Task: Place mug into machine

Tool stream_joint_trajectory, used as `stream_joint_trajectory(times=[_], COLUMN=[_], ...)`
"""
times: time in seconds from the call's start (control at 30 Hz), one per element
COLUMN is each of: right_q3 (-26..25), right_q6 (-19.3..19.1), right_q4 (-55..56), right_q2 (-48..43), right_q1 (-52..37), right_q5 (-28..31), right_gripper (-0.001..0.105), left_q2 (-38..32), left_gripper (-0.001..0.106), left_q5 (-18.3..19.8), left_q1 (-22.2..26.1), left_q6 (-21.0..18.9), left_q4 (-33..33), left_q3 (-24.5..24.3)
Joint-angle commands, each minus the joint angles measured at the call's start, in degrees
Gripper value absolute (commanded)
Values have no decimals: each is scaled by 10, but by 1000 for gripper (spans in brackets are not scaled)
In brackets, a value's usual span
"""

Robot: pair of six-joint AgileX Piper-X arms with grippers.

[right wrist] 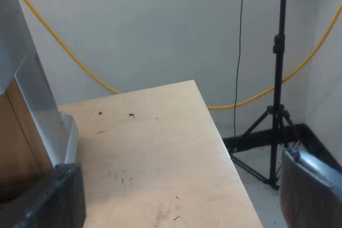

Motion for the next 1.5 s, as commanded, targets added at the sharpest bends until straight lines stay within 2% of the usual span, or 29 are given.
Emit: stream_joint_trajectory(times=[0.03,0.2,0.3,0.4,0.8,0.97,1.13,1.5], right_q3=[3,11,20,38,95,121,122,122], right_q6=[-8,-8,-8,-8,-8,-8,-8,-7], right_q4=[2,31,32,34,57,74,73,71], right_q2=[-26,-27,-27,-27,-27,-27,-26,-26], right_q1=[-2,-2,-2,-2,-2,-2,-2,-2], right_q5=[-7,-6,-6,-10,-10,-30,-32,-32], right_gripper=[75,74,74,74,74,74,74,74], left_q2=[-25,-25,-25,-25,-25,-24,-24,-24], left_gripper=[79,79,79,79,79,79,79,79], left_q5=[-4,-4,-9,-21,-18,-17,-13,-13], left_q1=[1,1,1,1,1,1,1,1], left_q6=[-3,-3,0,2,2,2,1,1], left_q4=[6,28,66,65,65,65,60,60], left_q3=[-5,-3,-3,11,59,73,92,92])
